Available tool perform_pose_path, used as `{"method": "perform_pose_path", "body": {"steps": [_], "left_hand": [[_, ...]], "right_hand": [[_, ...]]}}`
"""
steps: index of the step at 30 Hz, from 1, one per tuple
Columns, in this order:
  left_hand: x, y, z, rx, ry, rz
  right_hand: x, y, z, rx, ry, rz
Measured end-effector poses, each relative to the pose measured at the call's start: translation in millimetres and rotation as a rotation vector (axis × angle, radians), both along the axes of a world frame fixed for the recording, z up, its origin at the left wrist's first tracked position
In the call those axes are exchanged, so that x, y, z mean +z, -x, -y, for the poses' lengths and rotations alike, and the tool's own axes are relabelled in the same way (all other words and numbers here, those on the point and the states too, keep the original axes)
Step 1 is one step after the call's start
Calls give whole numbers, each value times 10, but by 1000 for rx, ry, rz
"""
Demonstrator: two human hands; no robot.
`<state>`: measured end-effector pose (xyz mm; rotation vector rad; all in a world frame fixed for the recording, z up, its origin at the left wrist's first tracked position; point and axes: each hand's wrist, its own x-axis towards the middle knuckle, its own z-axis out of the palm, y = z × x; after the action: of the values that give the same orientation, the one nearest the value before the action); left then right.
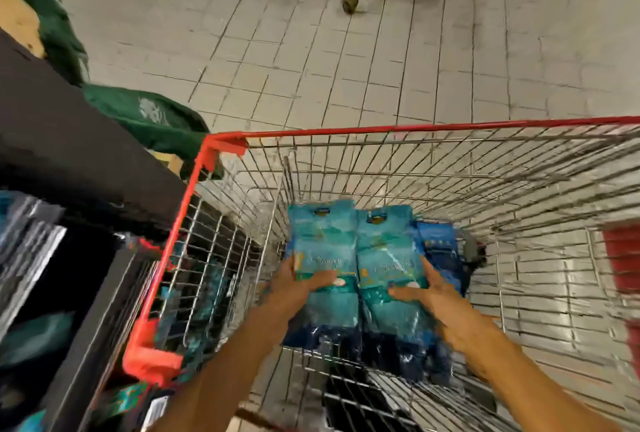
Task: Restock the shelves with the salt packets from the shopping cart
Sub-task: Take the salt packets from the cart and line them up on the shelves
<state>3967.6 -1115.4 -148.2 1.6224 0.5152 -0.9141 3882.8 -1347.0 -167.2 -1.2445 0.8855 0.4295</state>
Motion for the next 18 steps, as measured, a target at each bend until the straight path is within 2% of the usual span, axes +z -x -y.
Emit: {"method": "perform_pose_path", "body": {"steps": [5, 10, 13, 18], "left_hand": [[1103, 542, -659, 208, -8, 209], [1971, 1310, -1567, 358, 76, 383], [2256, 1713, -2063, 459, 12, 523], [2494, 2375, -2726, 611, -23, 675]], "right_hand": [[890, 376, -595, 55, -26, 130], [1581, 661, -1413, 93, -176, 276], [1897, 807, -1897, 107, -244, 344], [2324, 1011, -2626, 329, -282, 419]]}}
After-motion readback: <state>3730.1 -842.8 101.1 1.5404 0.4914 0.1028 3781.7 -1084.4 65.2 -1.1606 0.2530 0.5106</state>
